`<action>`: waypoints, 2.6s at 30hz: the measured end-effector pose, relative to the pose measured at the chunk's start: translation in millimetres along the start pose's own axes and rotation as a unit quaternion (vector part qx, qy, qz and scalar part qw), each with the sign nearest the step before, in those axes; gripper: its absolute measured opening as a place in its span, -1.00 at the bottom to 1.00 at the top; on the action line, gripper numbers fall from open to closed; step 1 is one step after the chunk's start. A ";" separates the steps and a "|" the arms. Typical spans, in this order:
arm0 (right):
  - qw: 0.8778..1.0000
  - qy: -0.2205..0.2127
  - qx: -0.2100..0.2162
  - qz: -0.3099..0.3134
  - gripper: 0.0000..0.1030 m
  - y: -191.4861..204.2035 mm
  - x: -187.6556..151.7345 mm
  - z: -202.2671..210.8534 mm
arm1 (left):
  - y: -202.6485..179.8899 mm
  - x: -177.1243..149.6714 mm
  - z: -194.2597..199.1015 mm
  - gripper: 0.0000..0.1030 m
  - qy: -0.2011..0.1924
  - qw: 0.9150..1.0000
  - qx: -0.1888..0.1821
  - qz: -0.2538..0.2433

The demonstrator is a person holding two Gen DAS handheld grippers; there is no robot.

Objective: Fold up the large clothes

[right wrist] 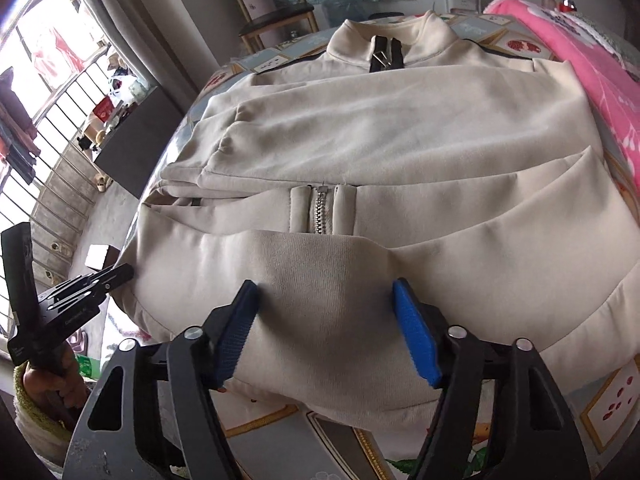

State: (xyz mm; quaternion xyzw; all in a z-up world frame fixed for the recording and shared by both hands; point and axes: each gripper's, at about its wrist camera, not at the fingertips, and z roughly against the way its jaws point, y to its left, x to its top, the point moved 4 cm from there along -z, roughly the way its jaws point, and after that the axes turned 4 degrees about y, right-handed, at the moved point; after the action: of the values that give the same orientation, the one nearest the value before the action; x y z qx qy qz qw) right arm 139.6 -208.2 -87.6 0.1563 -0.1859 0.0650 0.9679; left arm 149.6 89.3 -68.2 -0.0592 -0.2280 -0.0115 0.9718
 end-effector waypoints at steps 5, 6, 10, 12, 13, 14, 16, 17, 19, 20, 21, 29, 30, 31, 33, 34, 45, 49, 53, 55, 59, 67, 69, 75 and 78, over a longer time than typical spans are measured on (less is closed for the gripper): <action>1.000 -0.016 0.001 -0.016 -0.80 -9.2 2.8 5.3 | -2.4 -0.8 -1.3 -0.69 -0.007 1.000 0.005 -0.009; 1.000 -0.022 0.004 -0.016 -0.88 -9.7 3.2 8.2 | -2.8 -0.7 -1.7 -0.69 -0.008 1.000 0.004 -0.009; 0.998 -0.067 0.002 -0.009 -0.91 -2.6 7.3 28.4 | -5.2 -0.1 1.4 -0.72 -0.020 1.000 0.001 -0.013; 0.995 -0.096 -0.003 0.004 -0.91 4.2 14.1 42.9 | -7.7 1.4 10.6 -0.75 -0.039 0.999 0.001 -0.018; 0.994 -0.110 -0.011 0.013 -0.92 8.1 17.6 49.5 | -8.9 2.7 15.2 -0.75 -0.048 0.999 0.001 -0.019; 0.992 -0.122 -0.020 0.023 -0.92 11.8 21.4 54.5 | -9.5 4.5 20.1 -0.75 -0.057 0.998 0.000 -0.018; 0.989 -0.139 -0.033 0.038 -0.92 16.7 28.9 59.9 | -10.0 9.4 28.9 -0.76 -0.075 0.997 0.001 -0.018; 0.988 -0.144 -0.036 0.041 -0.92 17.8 33.2 59.3 | -9.8 11.7 30.6 -0.76 -0.082 0.996 0.005 -0.020; 0.989 -0.142 -0.033 0.038 -0.92 15.3 39.3 51.6 | -8.8 14.9 28.7 -0.76 -0.084 0.996 0.011 -0.024; 0.989 -0.139 -0.030 0.033 -0.92 12.9 42.1 46.4 | -8.2 15.3 26.2 -0.76 -0.082 0.996 0.012 -0.023; 0.990 -0.138 -0.028 0.030 -0.92 11.9 42.0 44.1 | -8.2 15.4 24.8 -0.76 -0.081 0.996 0.012 -0.023; 0.992 -0.101 -0.062 0.046 -0.92 7.7 37.6 -7.9 | -1.0 8.5 9.3 -0.59 -0.058 0.998 0.008 -0.027; 0.994 -0.084 -0.059 0.037 -0.92 1.8 34.2 -20.1 | 0.9 9.7 12.0 -0.54 -0.064 0.998 0.004 -0.023; 0.995 -0.079 -0.052 0.031 -0.92 -2.1 30.9 -25.1 | 2.2 11.0 15.2 -0.52 -0.070 0.997 0.001 -0.020; 0.995 -0.080 -0.046 0.025 -0.92 -3.4 31.3 -21.8 | 1.8 15.8 22.0 -0.52 -0.084 0.996 -0.001 -0.022; 0.995 -0.083 -0.045 0.023 -0.92 -2.6 32.7 -18.6 | 0.0 18.9 23.8 -0.52 -0.087 0.996 -0.005 -0.025; 0.995 -0.089 -0.034 0.017 -0.92 -2.4 33.7 -11.5 | -52.6 47.8 -34.2 -0.04 -0.001 0.990 0.034 -0.139; 0.996 -0.086 -0.034 0.019 -0.91 -2.8 31.3 -11.9 | -50.2 49.8 -38.3 -0.04 -0.011 0.991 0.037 -0.131; 0.996 -0.085 -0.029 0.018 -0.91 -4.2 28.9 -13.2 | -47.7 49.3 -38.0 -0.71 -0.023 0.992 0.039 -0.119; 0.996 -0.086 -0.027 0.017 -0.91 -5.0 28.4 -12.5 | -50.7 48.5 -34.8 -0.84 -0.033 0.990 0.052 -0.124; 0.993 -0.114 -0.021 0.021 -0.91 -0.5 32.2 5.6 | -53.2 53.2 -7.9 -0.88 -0.076 0.988 0.054 -0.120; 0.994 -0.108 -0.024 0.015 -0.91 -4.8 43.4 -15.1 | -47.9 61.0 -22.2 -0.84 -0.070 0.989 0.066 -0.109; 0.995 -0.101 -0.020 0.008 -0.91 -8.3 43.0 -21.8 | -44.9 58.6 -26.1 -0.77 -0.057 0.991 0.068 -0.100; 0.995 -0.097 -0.014 0.002 -0.90 -9.9 42.9 -21.7 | -53.6 59.5 16.5 -0.71 -0.114 0.990 -0.003 -0.083; 0.996 -0.092 0.000 -0.013 -0.89 -12.9 45.7 -24.1 | -90.9 58.9 6.0 -0.71 -0.077 0.987 -0.076 -0.117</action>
State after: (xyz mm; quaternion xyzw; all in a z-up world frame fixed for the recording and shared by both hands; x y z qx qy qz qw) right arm 192.3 -209.4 -95.1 0.1643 -0.2721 0.0381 0.9474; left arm 195.2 0.0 -26.8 -0.1070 -0.3062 -0.1376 0.9359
